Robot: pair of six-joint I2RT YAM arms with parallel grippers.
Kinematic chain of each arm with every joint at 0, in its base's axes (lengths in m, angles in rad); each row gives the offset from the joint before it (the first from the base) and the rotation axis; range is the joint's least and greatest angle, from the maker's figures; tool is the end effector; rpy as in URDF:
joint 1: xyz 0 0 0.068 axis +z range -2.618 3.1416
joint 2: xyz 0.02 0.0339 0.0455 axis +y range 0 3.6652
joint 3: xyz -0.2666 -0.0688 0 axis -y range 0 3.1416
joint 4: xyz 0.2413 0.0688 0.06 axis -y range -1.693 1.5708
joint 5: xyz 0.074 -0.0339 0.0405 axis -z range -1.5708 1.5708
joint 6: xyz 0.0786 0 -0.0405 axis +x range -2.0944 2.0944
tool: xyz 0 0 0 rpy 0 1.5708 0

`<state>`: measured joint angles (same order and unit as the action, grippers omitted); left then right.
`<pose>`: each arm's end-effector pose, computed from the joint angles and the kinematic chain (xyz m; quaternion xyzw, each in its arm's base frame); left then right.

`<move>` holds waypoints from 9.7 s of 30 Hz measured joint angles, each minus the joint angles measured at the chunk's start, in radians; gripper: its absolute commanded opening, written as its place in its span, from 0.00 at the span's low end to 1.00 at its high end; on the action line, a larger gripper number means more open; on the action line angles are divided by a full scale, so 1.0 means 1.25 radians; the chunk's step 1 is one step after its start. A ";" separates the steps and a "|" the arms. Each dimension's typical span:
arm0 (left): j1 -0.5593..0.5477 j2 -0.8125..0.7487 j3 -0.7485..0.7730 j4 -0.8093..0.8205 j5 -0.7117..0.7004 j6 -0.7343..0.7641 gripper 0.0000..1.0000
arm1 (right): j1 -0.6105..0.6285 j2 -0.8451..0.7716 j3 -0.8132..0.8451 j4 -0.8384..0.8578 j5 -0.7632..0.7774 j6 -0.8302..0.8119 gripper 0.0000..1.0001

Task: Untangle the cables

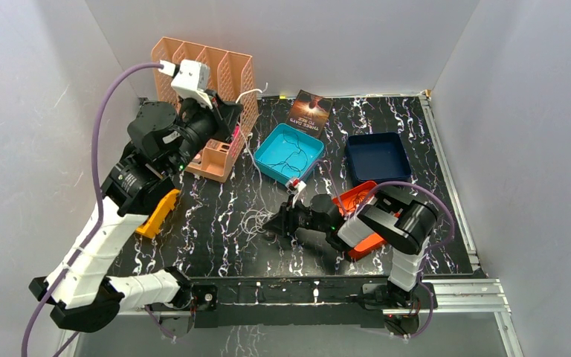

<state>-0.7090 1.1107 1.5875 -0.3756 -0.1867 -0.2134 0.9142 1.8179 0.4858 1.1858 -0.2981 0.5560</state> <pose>0.1909 -0.1445 0.5317 0.0967 0.6641 -0.2728 0.6894 0.1942 0.2898 0.1300 -0.2288 0.7192 0.5168 0.4040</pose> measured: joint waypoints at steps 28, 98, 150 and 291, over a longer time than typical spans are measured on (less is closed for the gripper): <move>0.000 0.140 0.346 0.043 -0.031 0.189 0.00 | 0.031 -0.087 -0.084 -0.005 0.005 0.002 0.54; 0.000 0.150 0.345 0.231 -0.049 0.266 0.00 | 0.040 -0.497 0.159 -0.154 0.125 -0.452 0.65; 0.000 0.084 0.175 0.213 -0.087 0.214 0.00 | 0.040 -0.435 0.340 -0.343 0.078 -0.530 0.00; 0.089 0.201 -0.411 0.312 0.046 0.090 0.88 | -0.626 -0.088 0.641 -1.260 0.494 -0.360 0.53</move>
<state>-0.5980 1.3624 1.0737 0.0139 -0.1295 -0.1005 0.1322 1.7081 1.2869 -0.3889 0.3195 0.1059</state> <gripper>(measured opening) 0.881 0.533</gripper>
